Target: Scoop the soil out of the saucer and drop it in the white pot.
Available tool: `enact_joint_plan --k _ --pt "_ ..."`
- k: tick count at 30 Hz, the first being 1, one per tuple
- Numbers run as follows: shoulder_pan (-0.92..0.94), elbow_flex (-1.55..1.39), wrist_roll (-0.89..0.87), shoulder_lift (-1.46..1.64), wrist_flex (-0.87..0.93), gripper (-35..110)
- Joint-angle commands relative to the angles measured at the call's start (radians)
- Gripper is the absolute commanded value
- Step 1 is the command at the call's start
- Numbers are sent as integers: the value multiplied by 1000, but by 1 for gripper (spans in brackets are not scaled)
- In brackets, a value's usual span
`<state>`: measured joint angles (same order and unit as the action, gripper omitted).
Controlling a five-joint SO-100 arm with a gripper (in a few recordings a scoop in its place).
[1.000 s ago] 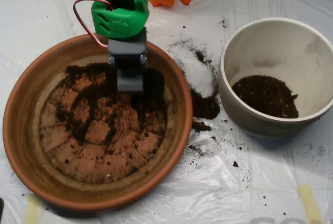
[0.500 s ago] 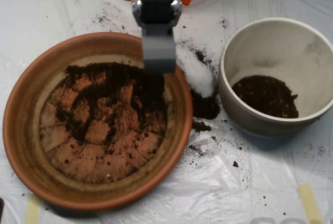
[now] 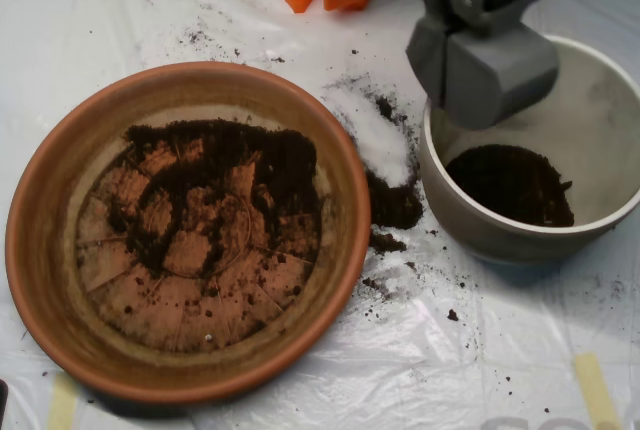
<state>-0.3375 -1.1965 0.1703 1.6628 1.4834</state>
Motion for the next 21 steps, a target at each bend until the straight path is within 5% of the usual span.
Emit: enact_joint_plan --k 1,12,21 --pt "-84 106 37 -6 35 28" --pt "-71 54 34 48 38 36" --pt "199 46 38 130 55 37"
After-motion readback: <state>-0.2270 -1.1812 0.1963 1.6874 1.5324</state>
